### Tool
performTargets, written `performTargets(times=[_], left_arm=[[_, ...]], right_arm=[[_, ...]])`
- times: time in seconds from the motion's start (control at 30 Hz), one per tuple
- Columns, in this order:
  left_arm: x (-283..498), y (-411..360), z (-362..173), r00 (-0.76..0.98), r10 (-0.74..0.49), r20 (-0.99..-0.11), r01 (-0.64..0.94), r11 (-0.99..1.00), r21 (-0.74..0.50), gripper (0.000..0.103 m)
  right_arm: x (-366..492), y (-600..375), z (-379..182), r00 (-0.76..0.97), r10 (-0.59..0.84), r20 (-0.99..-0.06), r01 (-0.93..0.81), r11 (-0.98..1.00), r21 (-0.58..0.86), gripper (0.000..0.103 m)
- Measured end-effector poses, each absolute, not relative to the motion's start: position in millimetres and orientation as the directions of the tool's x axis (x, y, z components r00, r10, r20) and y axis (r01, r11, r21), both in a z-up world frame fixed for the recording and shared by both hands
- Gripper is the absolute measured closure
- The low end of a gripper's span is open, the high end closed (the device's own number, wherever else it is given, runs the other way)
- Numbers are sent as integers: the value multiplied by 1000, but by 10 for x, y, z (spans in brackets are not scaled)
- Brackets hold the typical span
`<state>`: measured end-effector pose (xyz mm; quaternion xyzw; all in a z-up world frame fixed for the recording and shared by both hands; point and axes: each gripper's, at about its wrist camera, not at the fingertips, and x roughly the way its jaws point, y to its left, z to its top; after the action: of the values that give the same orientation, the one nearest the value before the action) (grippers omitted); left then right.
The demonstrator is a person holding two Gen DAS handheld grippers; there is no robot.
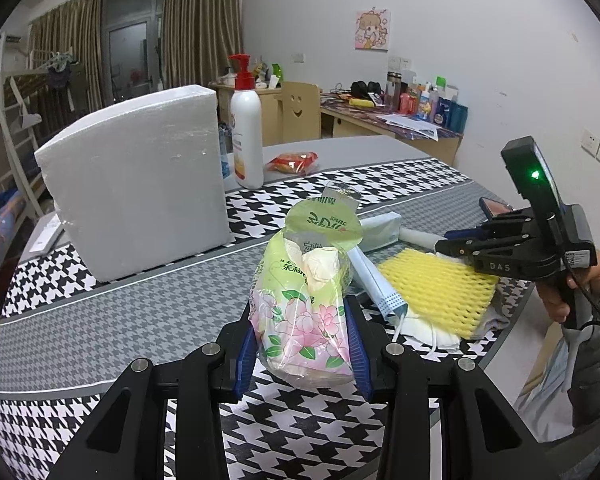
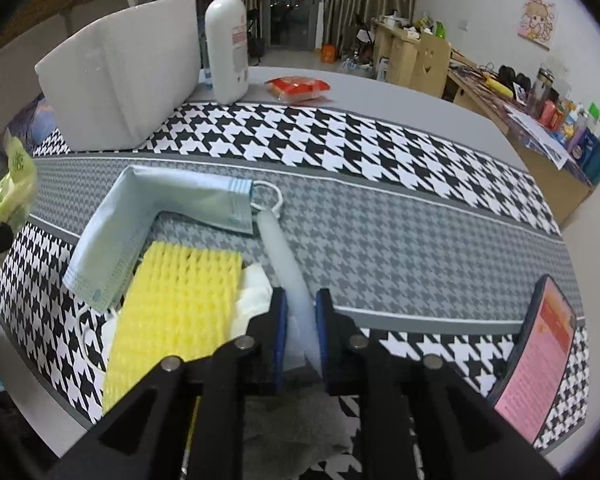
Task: Organize soft objects
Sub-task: 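Close the right tool on the white tube and lift it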
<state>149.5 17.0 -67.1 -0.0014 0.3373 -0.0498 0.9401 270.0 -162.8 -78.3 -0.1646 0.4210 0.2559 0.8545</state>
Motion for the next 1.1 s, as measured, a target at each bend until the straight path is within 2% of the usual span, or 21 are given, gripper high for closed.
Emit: performTargets(times=[0.07,0.13,0.33,0.6,0.67,0.7,0.83,1.1], left_arm=[[1500,172,-677,767,-93,-634,92,995,-35,61],[1510,181,-683,766,-90,-636,88,996,-35,61],[1538,212,-689,765,-85,-638,80,996,-36,61],[1579,238,-714,762,-82,-642,75,996,-39,61],[1591,246,-722,761,-83,-644,74,996,-41,61],[1595,244,-725,760,-83,-644,74,996,-41,61],[1597,240,-730,760,-86,-645,77,996,-41,61],[1577,242,-713,765,-90,-638,85,996,-39,61]], right_arm=[[2683,-1621,-736,523,304,-796,-582,810,-73,79],[2679,-1609,-702,521,313,-794,-588,806,-68,70],[2694,-1539,-621,526,339,-780,-609,790,-67,69],[2914,-1414,-815,458,318,-830,-631,774,-53,69],[2920,-1402,-825,447,322,-835,-636,770,-43,71],[2920,-1390,-829,446,323,-835,-640,767,-45,78],[2904,-1408,-782,449,341,-826,-638,770,-28,90],[2967,-1416,-798,461,308,-832,-621,782,-55,90]])
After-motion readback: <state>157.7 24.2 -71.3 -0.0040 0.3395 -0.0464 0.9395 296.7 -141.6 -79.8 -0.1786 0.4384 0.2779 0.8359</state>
